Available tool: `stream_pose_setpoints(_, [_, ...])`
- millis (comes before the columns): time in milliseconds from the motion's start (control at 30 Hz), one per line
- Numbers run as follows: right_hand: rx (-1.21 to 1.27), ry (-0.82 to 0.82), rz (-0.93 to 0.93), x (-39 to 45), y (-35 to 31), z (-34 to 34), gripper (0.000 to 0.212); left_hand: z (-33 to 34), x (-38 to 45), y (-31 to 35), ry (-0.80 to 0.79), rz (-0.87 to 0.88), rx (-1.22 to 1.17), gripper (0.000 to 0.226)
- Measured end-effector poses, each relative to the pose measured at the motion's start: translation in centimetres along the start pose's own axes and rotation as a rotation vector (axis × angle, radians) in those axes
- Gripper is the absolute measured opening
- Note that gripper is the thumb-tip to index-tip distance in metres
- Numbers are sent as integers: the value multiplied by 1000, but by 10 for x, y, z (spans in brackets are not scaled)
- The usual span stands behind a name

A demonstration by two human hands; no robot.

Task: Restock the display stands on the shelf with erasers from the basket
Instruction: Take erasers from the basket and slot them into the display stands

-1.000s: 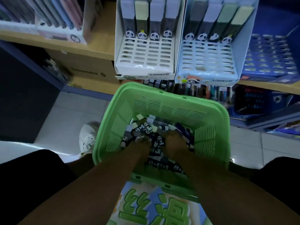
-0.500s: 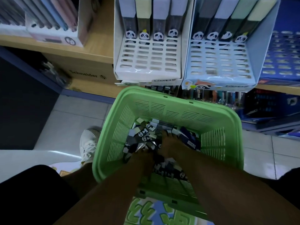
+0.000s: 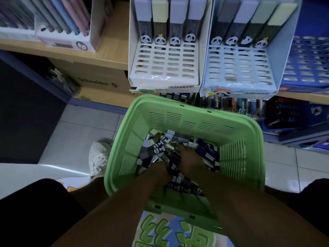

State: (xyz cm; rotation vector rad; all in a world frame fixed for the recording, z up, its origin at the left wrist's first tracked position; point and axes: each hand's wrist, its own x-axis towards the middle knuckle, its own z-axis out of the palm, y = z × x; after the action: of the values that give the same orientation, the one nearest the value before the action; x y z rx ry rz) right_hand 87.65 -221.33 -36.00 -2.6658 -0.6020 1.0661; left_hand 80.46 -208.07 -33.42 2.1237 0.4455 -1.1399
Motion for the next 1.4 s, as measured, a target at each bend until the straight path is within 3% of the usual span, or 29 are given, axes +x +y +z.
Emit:
stream_pose_setpoints(167, [184, 13, 33, -3, -6, -2, 77, 2, -6, 2, -22, -54, -149, 28])
stream_pose_setpoints(233, [337, 2, 14, -5, -9, -6, 76, -1, -12, 12, 18, -112, -321, 31])
stream_pose_setpoints(300, [478, -7, -46, -11, -16, -13, 64, -7, -12, 21, 106, -189, -661, 42])
stream_pose_setpoints(400, [601, -81, -111, -15, -27, -24, 50, -15, -13, 30, 51, -242, -1243, 68])
stream_pose_setpoints(467, [657, -159, -145, -19, -35, -31, 57, -20, -16, 33, 35, -232, -1404, 76])
stream_pose_setpoints(500, [681, -187, -160, -22, -38, -34, 51, -22, -19, 34, 59, -226, -1438, 76])
stream_pose_setpoints(567, [752, -233, -184, -26, -37, -40, 40, -23, -21, 35, 133, -219, -1440, 69])
stream_pose_setpoints(667, [836, -291, -191, -33, -30, -45, 55, -22, -29, 35, 136, -194, -1407, 54])
stream_pose_setpoints(733, [859, -315, -197, -35, -25, -46, 55, -21, -30, 33, 142, -193, -1411, 53])
stream_pose_setpoints(833, [915, -321, -165, -38, -21, -51, 49, -21, -34, 33, 350, -202, -1395, 52])
stream_pose_setpoints(933, [958, -156, -77, -39, -21, -56, 54, -15, -37, 32, 476, -269, -1265, 47])
stream_pose_setpoints(1033, [963, 51, -34, -43, -27, -63, 48, -11, -58, 49, 228, -178, -1249, 36])
stream_pose_setpoints(1167, [895, 229, -50, -56, -41, -69, 40, -7, -82, 78, 181, -129, -1353, 40])
stream_pose_setpoints(1300, [840, 412, -23, -78, -57, -80, 24, 2, -95, 93, 267, -126, -1330, 58])
stream_pose_setpoints(1400, [941, 423, 29, -92, -68, -87, 27, 2, -121, 103, 351, -112, -1289, 57])
